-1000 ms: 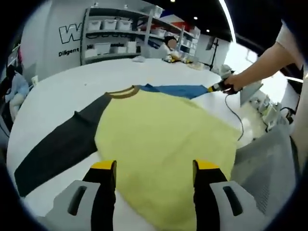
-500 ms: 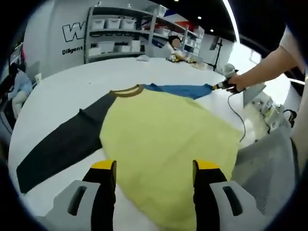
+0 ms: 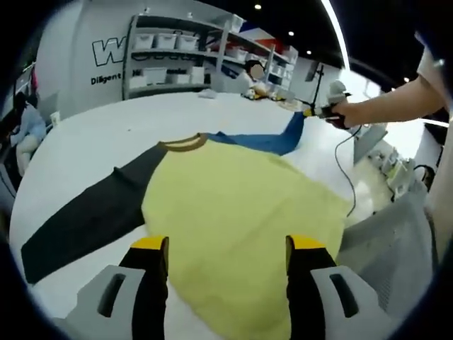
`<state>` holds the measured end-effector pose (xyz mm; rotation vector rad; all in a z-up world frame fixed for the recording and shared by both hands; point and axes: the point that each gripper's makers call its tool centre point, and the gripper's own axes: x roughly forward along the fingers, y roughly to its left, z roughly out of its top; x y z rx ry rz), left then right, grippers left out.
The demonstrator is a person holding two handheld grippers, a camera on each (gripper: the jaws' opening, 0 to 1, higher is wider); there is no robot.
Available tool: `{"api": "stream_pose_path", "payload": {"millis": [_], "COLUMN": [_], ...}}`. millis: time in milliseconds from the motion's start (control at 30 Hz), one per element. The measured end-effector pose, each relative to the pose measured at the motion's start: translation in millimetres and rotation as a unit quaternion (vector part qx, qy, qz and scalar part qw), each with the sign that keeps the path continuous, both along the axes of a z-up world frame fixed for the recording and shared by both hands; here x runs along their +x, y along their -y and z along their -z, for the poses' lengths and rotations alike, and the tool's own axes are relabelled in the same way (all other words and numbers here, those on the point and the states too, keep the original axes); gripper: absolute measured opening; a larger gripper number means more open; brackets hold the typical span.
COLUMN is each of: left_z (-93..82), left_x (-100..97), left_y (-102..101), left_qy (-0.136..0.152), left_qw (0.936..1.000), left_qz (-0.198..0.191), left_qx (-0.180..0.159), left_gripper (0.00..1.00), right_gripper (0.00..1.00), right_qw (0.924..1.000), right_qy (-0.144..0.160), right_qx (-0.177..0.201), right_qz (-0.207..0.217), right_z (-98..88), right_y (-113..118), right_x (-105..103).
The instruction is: Fold the garment on the visible template until the final outline fits inside the template.
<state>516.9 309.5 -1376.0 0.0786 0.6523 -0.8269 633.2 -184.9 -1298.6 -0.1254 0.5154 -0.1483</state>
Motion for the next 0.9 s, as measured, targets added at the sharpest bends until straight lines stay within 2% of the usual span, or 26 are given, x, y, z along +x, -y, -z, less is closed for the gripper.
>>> {"api": "stream_pose_path", "payload": {"millis": [100, 200, 267, 333, 500, 633, 700, 733, 900], "left_z": [-2.0, -1.6, -2.4, -2.8, -7.1, -7.9, -7.9, -8.3, -9.3], "left_x": [-1.4, -5.5, -7.7, -8.5, -9.6, -11.1, -13.2, -14.0, -16.4], "left_y": [0.8, 2.1, 2.4, 2.5, 2.8, 2.8, 2.7, 2.4, -1.9], "left_qy": [0.004, 0.007, 0.013, 0.014, 0.023, 0.027, 0.025, 0.026, 0.027], "left_qw": [1.0000, 0.9999, 0.9999, 0.9998, 0.9996, 0.9995, 0.9995, 0.9995, 0.9995], "left_qz": [-0.001, 0.002, 0.004, 0.004, 0.004, 0.006, 0.007, 0.007, 0.002], "left_qx": [-0.007, -0.007, -0.007, -0.009, -0.015, -0.015, -0.016, -0.016, -0.016], "left_gripper": [0.66, 0.72, 0.76, 0.80, 0.88, 0.92, 0.92, 0.92, 0.91], "right_gripper": [0.00, 0.00, 0.00, 0.00, 0.00, 0.00, 0.00, 0.00, 0.00], "right_qw": [0.9989, 0.9959, 0.9935, 0.9922, 0.9830, 0.9776, 0.9718, 0.9711, 0.9632], "right_qy": [0.025, 0.037, 0.045, 0.047, 0.059, 0.070, 0.072, 0.072, 0.067], "right_qx": [-0.002, -0.017, -0.011, -0.007, 0.002, 0.016, 0.014, 0.016, 0.033], "right_qz": [-0.040, -0.081, -0.104, -0.115, -0.173, -0.198, -0.224, -0.227, -0.258], "right_z": [-20.4, -33.8, -39.0, -41.2, -48.5, -53.6, -52.0, -51.9, -41.8], "right_y": [-34.3, -69.6, -95.5, -112.4, -174.0, -214.3, -236.8, -241.1, -294.0], "right_x": [15.7, 26.3, 32.4, 36.4, 49.9, 55.1, 62.5, 62.9, 66.3]}}
